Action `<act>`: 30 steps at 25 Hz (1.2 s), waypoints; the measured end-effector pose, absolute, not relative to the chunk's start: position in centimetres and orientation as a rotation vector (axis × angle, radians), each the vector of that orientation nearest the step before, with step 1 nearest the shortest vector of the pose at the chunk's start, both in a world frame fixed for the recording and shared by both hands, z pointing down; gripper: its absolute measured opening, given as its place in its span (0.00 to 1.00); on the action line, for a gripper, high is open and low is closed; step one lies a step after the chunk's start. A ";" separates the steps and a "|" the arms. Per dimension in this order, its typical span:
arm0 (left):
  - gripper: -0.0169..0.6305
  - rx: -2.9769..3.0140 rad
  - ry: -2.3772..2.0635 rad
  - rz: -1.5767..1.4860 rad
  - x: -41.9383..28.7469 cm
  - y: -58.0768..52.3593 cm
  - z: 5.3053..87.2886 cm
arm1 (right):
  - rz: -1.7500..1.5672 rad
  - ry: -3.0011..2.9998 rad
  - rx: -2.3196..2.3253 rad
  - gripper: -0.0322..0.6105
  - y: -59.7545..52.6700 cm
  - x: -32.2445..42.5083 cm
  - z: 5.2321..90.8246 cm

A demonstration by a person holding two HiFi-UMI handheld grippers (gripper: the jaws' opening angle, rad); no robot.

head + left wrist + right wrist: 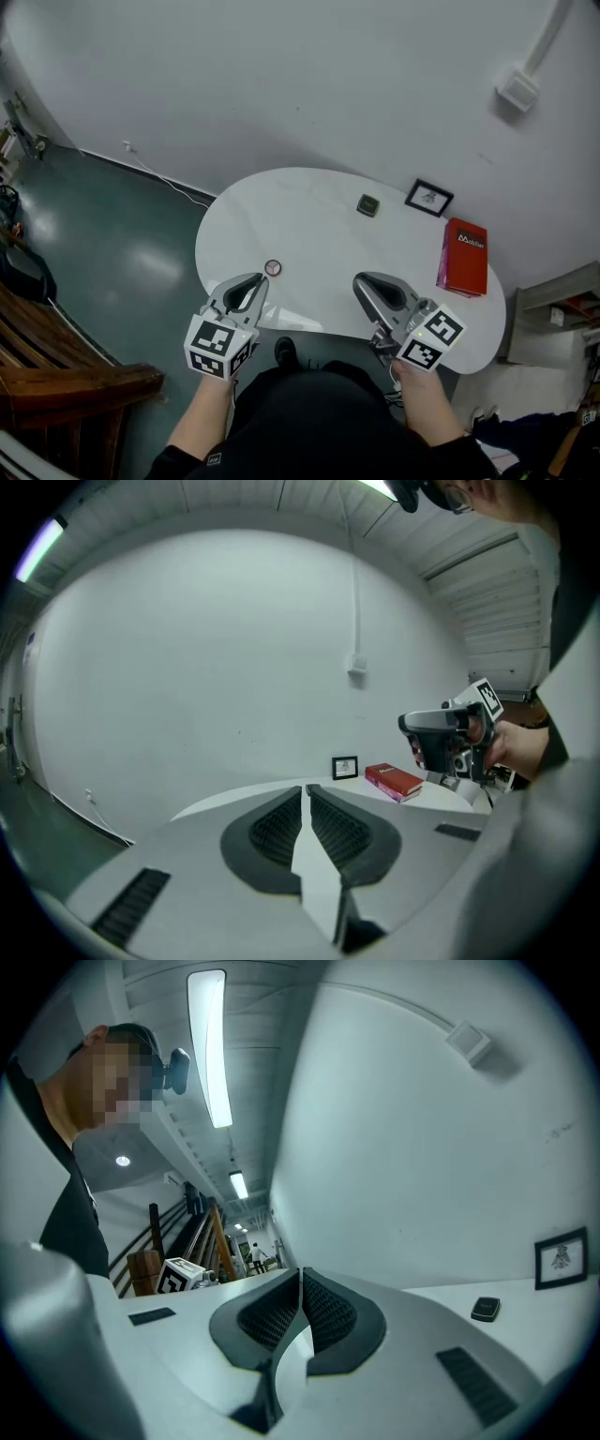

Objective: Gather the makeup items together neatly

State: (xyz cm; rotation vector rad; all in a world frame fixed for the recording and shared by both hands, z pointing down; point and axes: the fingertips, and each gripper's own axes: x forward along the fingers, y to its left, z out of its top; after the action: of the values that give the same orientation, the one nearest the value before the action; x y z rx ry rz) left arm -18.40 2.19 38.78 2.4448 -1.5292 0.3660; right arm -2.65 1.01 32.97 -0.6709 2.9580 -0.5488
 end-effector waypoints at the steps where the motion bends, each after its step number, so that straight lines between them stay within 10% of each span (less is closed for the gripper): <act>1: 0.07 2.454 -1.514 0.377 -18.8 1.8 39.1 | -0.550 2.957 -0.675 0.11 0.7 -3.3 33.0; 30: 0.45 2.187 -1.334 0.805 -19.3 -5.9 59.6 | -0.953 3.004 -0.557 0.11 -4.9 -5.5 43.8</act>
State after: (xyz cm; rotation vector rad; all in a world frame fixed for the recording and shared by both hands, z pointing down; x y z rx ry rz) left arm -19.35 -5.91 59.58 2.1870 -1.3340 0.8050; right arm -5.52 -4.90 43.84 -0.5568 3.0041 -0.9526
